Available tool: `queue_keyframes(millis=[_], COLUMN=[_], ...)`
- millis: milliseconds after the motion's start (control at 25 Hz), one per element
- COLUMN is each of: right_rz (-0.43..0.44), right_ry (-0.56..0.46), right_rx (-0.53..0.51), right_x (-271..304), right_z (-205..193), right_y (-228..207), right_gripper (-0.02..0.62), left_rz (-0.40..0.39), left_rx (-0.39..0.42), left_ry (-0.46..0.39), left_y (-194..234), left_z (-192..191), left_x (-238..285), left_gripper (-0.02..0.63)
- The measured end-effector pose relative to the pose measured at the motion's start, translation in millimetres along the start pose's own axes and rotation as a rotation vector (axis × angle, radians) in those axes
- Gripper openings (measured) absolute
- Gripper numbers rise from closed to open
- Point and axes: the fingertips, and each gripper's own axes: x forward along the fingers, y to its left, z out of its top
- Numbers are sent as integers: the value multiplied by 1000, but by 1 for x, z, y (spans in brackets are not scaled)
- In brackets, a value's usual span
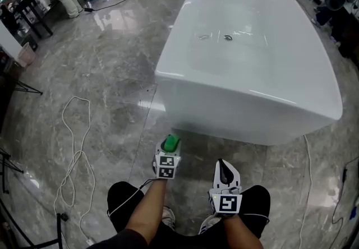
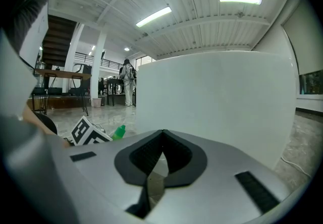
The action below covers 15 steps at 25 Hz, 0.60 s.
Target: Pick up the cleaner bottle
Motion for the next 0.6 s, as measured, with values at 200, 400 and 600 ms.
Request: queue_keyframes(millis=[200,400,600], right_rz=[-7,-13,-19], right_ry=[-22,-62,-45], right_rx=[-13,8,0], right_x=[0,-7,-17], right_z=[22,84,191], right_y=[-1,-9,-30], right_gripper=[17,17,17], left_rz=[21,59,74], left_rx=[3,23,-6], left_ry=[-71,-101,-134], left_y=[-2,-5,-9], left_z=[56,124,229], left_x=[-21,-63,-122], left_gripper=[189,189,189])
